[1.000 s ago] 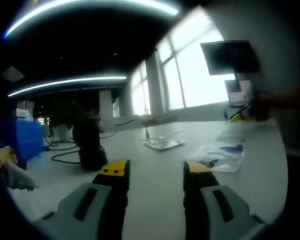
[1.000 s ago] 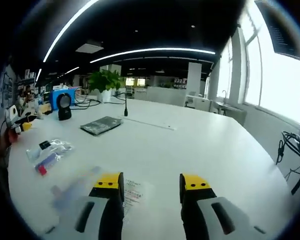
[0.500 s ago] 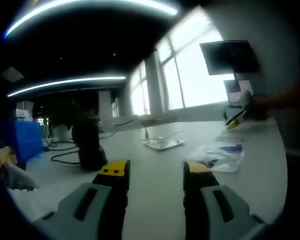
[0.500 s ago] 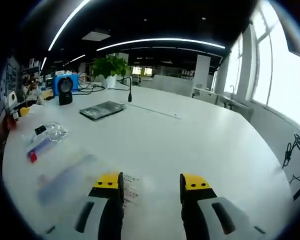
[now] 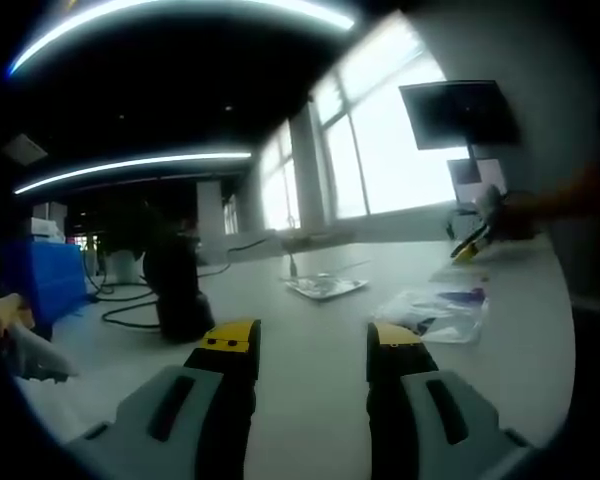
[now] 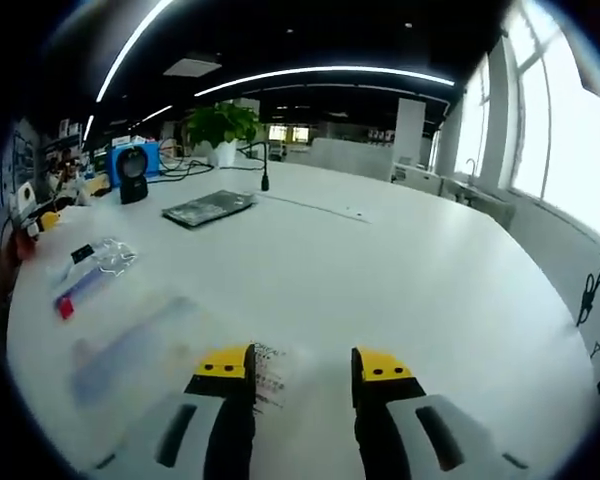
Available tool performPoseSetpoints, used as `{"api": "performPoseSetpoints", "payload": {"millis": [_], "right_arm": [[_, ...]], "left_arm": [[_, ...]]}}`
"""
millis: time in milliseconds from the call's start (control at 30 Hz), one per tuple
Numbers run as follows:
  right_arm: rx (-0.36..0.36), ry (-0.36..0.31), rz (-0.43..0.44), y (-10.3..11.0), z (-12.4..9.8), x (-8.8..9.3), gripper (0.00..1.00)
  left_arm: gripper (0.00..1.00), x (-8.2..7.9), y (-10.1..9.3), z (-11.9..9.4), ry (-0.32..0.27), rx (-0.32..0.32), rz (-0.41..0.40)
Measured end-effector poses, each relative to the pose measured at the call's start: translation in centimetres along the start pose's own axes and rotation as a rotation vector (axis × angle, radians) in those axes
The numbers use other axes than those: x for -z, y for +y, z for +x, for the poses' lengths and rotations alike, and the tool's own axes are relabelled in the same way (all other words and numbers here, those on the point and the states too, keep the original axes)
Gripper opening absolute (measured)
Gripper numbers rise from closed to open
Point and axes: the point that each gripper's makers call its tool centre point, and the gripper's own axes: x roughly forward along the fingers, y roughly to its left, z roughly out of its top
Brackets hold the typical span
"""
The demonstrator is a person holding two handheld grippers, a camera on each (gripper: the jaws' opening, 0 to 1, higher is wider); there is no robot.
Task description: Clip sheet goods on table flip sheet goods clip sheet goods scan sheet goods put sheet goods back to table
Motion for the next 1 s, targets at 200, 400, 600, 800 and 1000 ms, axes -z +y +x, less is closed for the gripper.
{"api": "performPoseSetpoints", "payload": {"millis": [200, 400, 600, 800, 1000], "right_arm": [[-0.043, 0.046, 0.048, 1.3, 0.0, 0.3, 0.21], [-0.055, 0.060, 0.087, 1.0, -0.1, 0.5, 0.20], [-0.067, 0.075, 0.077, 1.6, -0.2, 0.5, 0.20], [-0.066, 0.104, 0.057, 2.1, -0.3, 0.4, 0.18], [-0.053, 0.110, 0.047, 2.5, -0.4, 0.4, 0.13]], "left_arm": [[0.35, 0.0, 0.1, 0.0, 0.001, -0.002, 0.002], [0.35, 0.0, 0.1, 0.0, 0.000, 0.000, 0.003], [0.35, 0.0, 0.0, 0.0, -0.002, 0.001, 0.001], [0.35, -0.1, 0.1, 0.0, -0.006, 0.000, 0.000], [0.35, -0.1, 0.1, 0.0, -0.005, 0.002, -0.001]]}}
